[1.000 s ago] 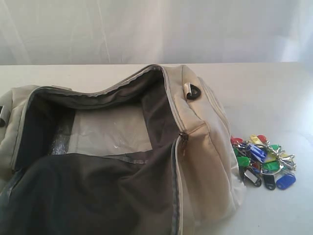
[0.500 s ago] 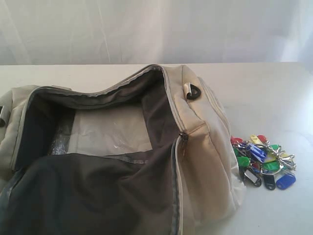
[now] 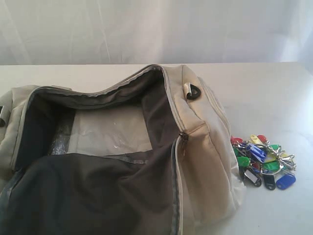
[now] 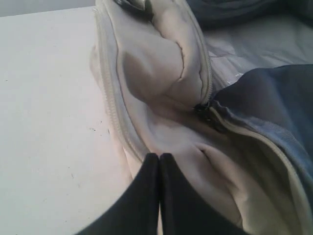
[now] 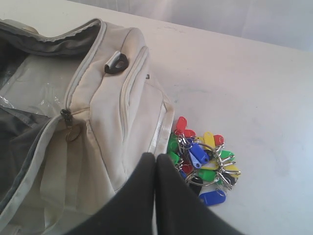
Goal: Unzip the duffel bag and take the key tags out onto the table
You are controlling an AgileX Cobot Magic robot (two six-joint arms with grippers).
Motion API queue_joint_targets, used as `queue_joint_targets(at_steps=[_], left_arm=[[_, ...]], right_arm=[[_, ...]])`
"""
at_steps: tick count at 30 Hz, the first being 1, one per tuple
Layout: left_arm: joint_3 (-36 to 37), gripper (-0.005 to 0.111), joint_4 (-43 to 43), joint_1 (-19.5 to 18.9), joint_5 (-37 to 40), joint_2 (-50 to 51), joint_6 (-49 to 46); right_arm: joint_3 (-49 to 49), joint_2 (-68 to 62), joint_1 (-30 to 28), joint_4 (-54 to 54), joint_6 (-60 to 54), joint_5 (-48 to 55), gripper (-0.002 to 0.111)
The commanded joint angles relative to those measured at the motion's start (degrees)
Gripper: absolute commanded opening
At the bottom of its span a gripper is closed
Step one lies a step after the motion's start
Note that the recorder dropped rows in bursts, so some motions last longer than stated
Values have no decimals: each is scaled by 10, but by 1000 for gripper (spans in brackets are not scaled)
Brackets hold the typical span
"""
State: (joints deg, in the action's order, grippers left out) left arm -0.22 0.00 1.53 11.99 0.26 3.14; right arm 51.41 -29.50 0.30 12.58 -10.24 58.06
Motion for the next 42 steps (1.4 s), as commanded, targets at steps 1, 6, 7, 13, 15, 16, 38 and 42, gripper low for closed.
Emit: queue_joint_targets(at_steps=[1, 6, 7, 13, 15, 16, 38, 42], left_arm=[[2, 0, -6, 14, -4, -3, -3], [2, 0, -6, 40, -4, -3, -3], [2, 0, -6, 39, -4, -3, -3], [2, 0, 0, 38, -4, -3, -3], [2, 0, 0, 38, -4, -3, -3], [2, 0, 0, 38, -4, -3, -3], [2, 0, 20, -42, -4, -3, -5], [2, 0, 20, -77, -4, -3, -5]], right_arm=[[-1, 3, -3, -5, 1, -3, 0], [-1, 3, -3, -5, 1, -3, 0], [-1, 3, -3, -5, 1, -3, 0], [-1, 3, -3, -5, 1, -3, 0], [-1, 3, -3, -5, 1, -3, 0], [-1, 3, -3, -5, 1, -3, 0], [-1, 3, -3, -5, 1, -3, 0], [-1, 3, -3, -5, 1, -3, 0]])
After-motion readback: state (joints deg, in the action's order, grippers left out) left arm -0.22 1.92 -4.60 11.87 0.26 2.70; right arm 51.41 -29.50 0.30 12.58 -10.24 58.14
